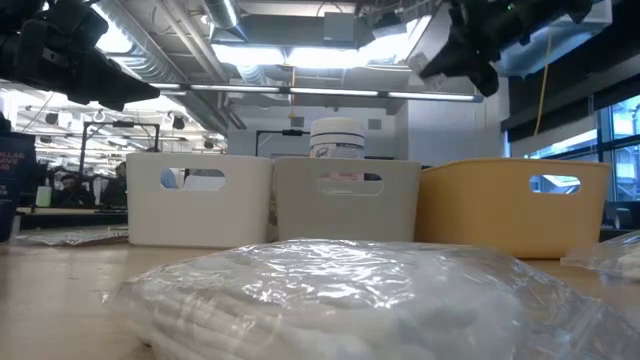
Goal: Pick & Place Travel size toiletries
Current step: Put the white band-aid into the white bin
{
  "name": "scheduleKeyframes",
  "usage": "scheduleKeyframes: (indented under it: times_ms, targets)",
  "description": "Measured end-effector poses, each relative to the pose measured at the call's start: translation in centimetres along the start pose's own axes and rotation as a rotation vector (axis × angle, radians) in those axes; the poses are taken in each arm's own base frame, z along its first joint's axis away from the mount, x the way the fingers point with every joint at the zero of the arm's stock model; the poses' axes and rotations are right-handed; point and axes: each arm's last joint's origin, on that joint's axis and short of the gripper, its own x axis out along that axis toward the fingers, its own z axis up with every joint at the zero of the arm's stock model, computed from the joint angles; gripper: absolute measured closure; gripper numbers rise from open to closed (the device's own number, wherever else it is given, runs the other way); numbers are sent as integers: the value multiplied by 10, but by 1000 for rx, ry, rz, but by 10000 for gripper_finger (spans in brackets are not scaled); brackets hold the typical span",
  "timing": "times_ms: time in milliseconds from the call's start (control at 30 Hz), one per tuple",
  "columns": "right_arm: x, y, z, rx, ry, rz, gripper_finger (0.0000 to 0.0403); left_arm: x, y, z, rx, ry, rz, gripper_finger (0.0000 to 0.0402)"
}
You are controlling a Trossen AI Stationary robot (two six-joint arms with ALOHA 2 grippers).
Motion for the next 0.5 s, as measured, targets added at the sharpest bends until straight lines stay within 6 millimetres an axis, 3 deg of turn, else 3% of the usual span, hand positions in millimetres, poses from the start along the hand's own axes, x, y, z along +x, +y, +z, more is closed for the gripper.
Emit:
scheduleKeyframes:
  times_ms: [233, 500]
  targets:
    - [5, 23, -10, -58, -11, 16, 402, 0, 0, 5, -138, -52, -14, 398]
    - [30, 53, -28, -107, 10, 101, 403, 2, -1, 26, -224, -244, -83, 398]
